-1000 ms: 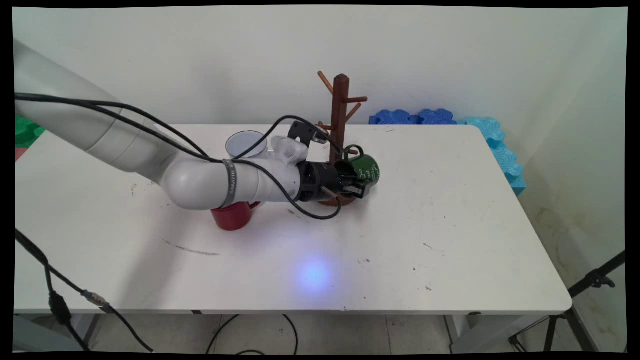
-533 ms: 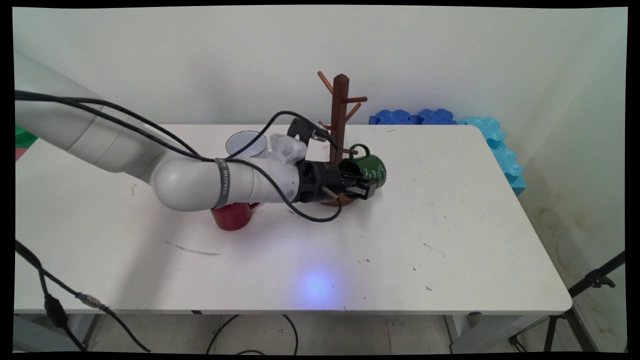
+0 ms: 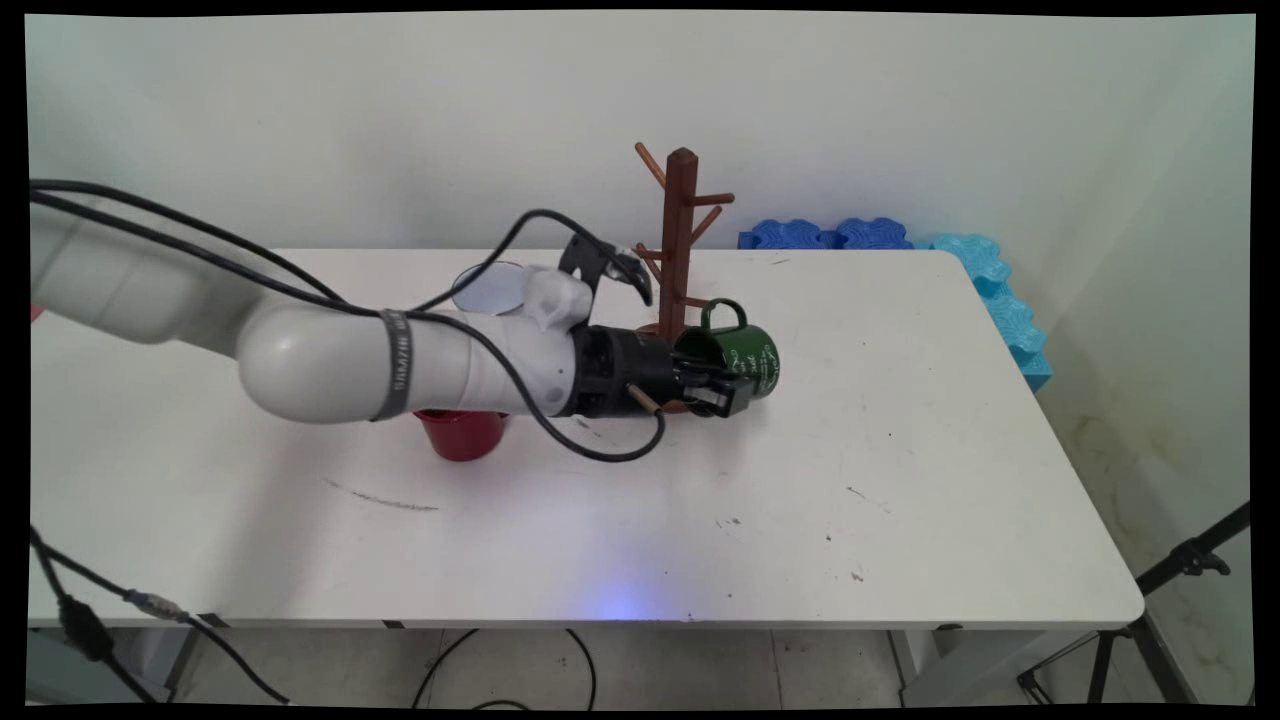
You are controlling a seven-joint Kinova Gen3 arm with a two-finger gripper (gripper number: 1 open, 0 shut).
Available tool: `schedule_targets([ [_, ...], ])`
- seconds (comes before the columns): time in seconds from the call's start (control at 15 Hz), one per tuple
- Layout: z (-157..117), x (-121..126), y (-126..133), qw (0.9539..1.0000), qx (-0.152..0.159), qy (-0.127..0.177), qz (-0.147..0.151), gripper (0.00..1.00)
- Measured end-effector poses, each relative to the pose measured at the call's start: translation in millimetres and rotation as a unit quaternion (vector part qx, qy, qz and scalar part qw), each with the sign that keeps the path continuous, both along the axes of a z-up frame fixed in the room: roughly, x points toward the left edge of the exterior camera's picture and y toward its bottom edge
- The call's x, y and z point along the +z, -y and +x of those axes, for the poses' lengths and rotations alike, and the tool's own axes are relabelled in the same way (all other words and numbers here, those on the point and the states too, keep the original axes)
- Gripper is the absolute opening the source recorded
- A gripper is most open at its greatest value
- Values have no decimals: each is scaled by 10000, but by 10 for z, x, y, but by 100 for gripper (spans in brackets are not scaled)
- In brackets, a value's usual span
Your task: Place the picked object on the table
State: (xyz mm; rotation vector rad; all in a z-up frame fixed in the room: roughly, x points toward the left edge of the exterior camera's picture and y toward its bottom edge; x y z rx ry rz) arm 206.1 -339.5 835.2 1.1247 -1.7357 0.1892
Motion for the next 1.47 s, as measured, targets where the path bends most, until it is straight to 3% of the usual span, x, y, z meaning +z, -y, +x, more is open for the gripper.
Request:
schedule_targets([
  [0.73, 406, 548, -49, 9955, -597, 676, 276, 0],
  [1.13, 512, 856, 22, 9857, -1206, 1129, 322, 0],
  [1.47, 682, 1152, 63, 9709, -1743, 1601, 365, 0],
])
